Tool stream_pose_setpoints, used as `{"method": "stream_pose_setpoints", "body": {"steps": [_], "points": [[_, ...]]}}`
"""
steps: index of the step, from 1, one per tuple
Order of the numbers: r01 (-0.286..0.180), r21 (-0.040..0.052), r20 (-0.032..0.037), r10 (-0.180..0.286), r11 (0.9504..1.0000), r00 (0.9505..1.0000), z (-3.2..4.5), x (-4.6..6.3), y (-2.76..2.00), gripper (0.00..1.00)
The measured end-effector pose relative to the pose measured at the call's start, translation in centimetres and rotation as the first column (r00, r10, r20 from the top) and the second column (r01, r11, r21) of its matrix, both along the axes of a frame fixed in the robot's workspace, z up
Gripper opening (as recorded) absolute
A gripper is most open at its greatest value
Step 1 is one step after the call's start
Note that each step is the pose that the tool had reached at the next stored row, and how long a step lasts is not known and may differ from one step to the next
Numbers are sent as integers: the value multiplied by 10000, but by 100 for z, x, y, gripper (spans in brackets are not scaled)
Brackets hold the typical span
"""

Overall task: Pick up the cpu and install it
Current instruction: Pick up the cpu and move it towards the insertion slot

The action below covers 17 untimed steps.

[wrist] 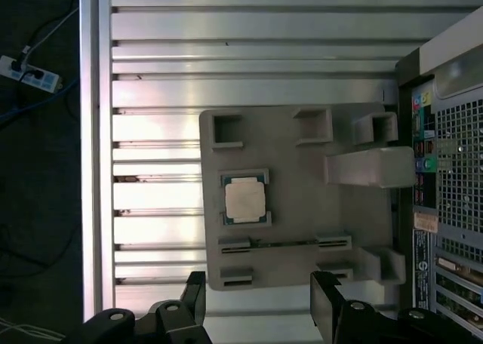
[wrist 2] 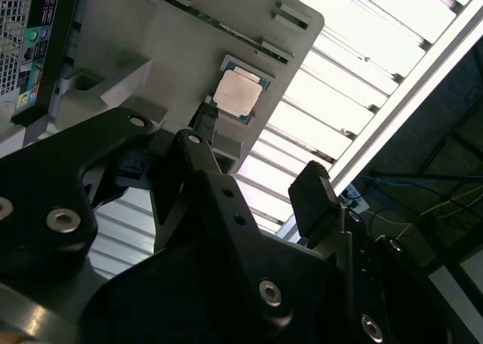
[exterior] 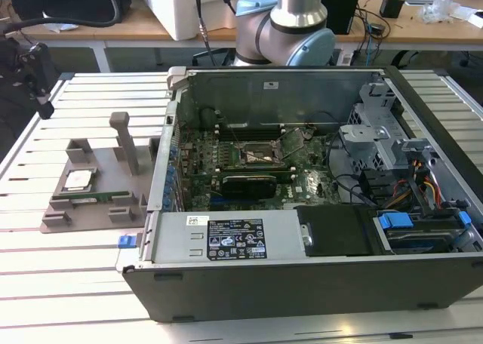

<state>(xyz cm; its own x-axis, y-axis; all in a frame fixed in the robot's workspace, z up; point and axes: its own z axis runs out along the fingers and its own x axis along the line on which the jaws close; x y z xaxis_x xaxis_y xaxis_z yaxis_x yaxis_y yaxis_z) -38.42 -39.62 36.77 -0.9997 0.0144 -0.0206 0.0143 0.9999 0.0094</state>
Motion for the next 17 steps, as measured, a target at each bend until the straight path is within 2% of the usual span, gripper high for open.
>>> {"method": "stream_pose_setpoints", "body": {"steps": [17], "points": [[1,1,0,-1,10000,10000,-150,30,0,66]]}}
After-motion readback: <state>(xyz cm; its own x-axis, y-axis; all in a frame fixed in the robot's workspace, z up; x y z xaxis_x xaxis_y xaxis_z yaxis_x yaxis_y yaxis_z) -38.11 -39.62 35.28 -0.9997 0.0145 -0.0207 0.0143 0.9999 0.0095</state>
